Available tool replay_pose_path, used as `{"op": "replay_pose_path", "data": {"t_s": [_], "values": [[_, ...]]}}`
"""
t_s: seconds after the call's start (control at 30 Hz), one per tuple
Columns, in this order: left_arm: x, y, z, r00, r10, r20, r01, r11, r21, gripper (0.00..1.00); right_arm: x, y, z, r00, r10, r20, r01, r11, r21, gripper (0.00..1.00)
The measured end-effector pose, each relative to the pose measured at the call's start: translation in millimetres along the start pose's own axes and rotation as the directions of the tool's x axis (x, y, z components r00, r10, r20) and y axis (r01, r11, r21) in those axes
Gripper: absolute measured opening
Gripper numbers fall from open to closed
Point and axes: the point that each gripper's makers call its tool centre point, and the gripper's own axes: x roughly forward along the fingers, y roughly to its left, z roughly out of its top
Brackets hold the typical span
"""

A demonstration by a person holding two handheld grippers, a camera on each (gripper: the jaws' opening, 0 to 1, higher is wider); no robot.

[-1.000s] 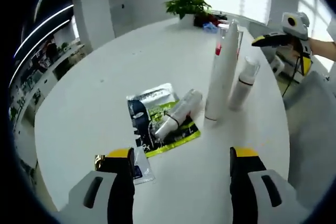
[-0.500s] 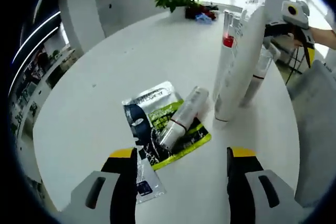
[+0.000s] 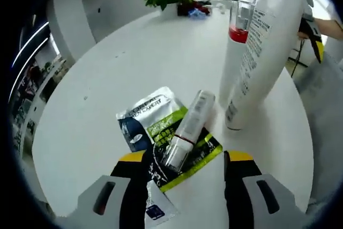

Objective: Arrange the skincare products in the storage area until every visible bottle or jar stands upright without overlapping.

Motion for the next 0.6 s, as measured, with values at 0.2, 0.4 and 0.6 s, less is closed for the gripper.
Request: {"op": "replay_pose_path", "data": {"t_s": [0.2,0.4,0.6], "values": [[7.8,-0.3,1.6,1.0,-0.024,-0.013,0.024,0.999,0.046,0.45,0.6,-0.6,-1.9,1.0,0.0,-0.003,0.0,1.0,0.005,1.0],[13.5,3.2,3.1,0.999,-0.047,-0.021,0.048,0.995,0.086,0.35,0.6,-2.1,-4.0,1.0,-0.004,-0.006,0.004,1.0,0.01,1.0],[18.7,2.4,3.3,0.997,-0.062,-0.038,0.065,0.992,0.106,0.3,-0.2,-4.0,-5.7,1.0,-0.008,-0.009,0.009,1.0,0.014,1.0]]}}
